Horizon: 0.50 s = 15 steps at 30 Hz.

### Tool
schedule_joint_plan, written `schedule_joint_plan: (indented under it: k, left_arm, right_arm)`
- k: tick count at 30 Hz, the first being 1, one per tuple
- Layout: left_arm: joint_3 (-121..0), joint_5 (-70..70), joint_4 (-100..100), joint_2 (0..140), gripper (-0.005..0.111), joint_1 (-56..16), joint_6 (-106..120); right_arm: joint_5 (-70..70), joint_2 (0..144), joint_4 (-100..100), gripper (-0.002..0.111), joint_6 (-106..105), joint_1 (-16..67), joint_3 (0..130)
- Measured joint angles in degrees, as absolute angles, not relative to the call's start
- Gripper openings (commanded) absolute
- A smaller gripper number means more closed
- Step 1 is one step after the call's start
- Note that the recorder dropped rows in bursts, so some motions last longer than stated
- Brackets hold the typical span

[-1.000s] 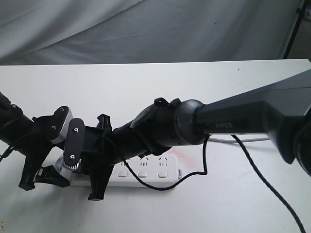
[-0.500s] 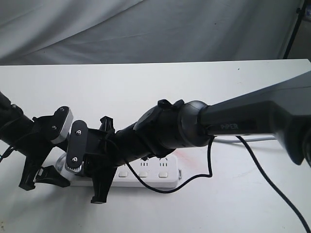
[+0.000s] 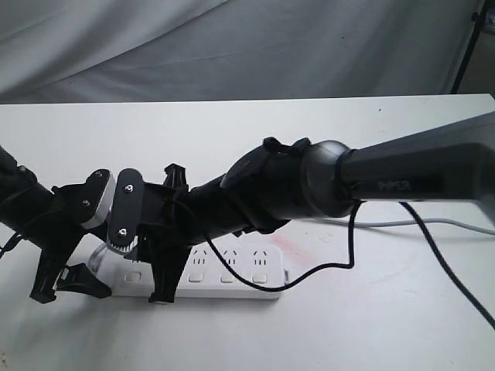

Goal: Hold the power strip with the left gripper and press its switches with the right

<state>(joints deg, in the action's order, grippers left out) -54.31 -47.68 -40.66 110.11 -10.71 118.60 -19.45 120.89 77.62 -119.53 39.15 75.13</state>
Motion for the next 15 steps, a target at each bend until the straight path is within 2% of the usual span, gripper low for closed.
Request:
schedule_joint_plan:
  k: [7, 15]
  left_arm:
    - [-54.31, -47.68, -40.66, 110.11, 0.067, -10.71, 118.60]
    - [-54.31, -47.68, -40.66, 110.11, 0.067, -10.71, 118.60]
  right_arm:
    - [-18.87, 117.72, 77.26, 0.033, -119.30, 35.99, 69.24]
    - [-19.11, 117.72, 77.18, 0.033, -119.30, 35.99, 68.27]
